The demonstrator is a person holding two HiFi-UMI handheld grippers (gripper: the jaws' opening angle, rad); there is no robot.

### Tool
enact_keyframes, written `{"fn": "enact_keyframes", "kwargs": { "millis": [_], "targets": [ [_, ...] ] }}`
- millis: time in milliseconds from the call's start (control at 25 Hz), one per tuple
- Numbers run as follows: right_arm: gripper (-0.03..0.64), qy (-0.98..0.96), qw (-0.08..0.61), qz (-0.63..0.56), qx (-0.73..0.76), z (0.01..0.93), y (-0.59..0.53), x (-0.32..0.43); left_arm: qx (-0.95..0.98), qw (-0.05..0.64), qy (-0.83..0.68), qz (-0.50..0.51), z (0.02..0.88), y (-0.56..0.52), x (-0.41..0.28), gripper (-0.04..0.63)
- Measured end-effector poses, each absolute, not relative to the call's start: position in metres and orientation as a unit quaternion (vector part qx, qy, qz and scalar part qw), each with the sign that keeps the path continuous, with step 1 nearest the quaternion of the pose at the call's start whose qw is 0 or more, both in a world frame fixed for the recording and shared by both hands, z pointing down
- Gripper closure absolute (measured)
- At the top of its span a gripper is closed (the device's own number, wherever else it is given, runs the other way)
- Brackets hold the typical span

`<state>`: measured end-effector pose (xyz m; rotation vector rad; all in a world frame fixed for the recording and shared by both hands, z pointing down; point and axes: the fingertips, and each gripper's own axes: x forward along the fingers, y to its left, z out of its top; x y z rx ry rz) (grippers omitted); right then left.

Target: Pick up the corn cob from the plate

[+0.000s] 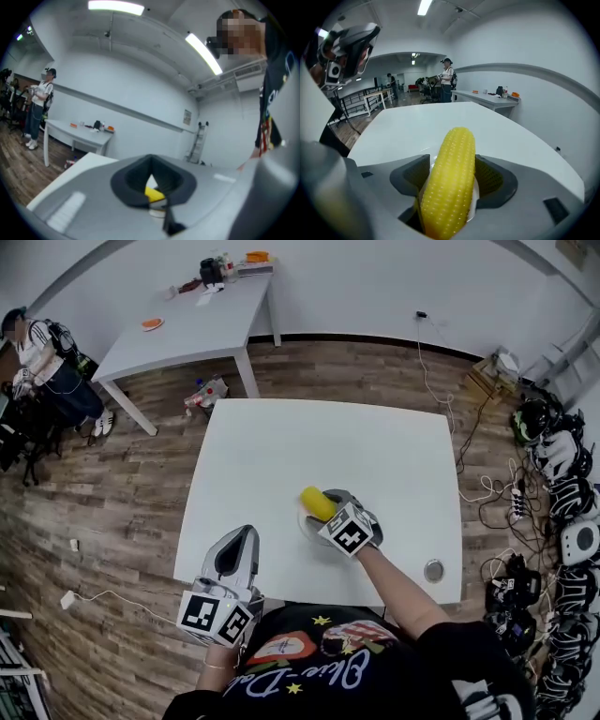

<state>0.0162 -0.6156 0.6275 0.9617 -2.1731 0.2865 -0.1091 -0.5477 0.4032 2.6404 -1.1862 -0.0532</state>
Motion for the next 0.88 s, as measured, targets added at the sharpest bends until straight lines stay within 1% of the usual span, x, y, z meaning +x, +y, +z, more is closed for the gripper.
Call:
{"fn": "enact_keyframes", "kwargs": {
  "millis": [200,360,600,800,880],
  "targets": [
    [0.345,-0.844,0.371,0.093,0.376,0.628,-0.616,0.019,0.909,0.141,-0.391,-0.020,0.412,-0.563,-0.103,0.595],
    [0.347,-0.836,0.370,0.105,0.392,0.621,-0.614,0.028,0.915,0.139,-0.379,-0.022,0.411,-0.571,-0.098,0.595],
    [0.347,-0.844,0.269,0.110,0.451,0.551,-0.601,0.055,0.917,0.152,-0.369,-0.021,0.416,-0.579,-0.090,0.595],
    [0.347,-0.856,0.160,0.094,0.483,0.483,-0.584,0.069,0.924,0.147,-0.352,-0.018,0.416,-0.583,-0.076,0.595],
    [0.347,-0.857,0.138,0.086,0.488,0.466,-0.578,0.068,0.926,0.145,-0.348,-0.018,0.414,-0.583,-0.073,0.595]
  ]
}}
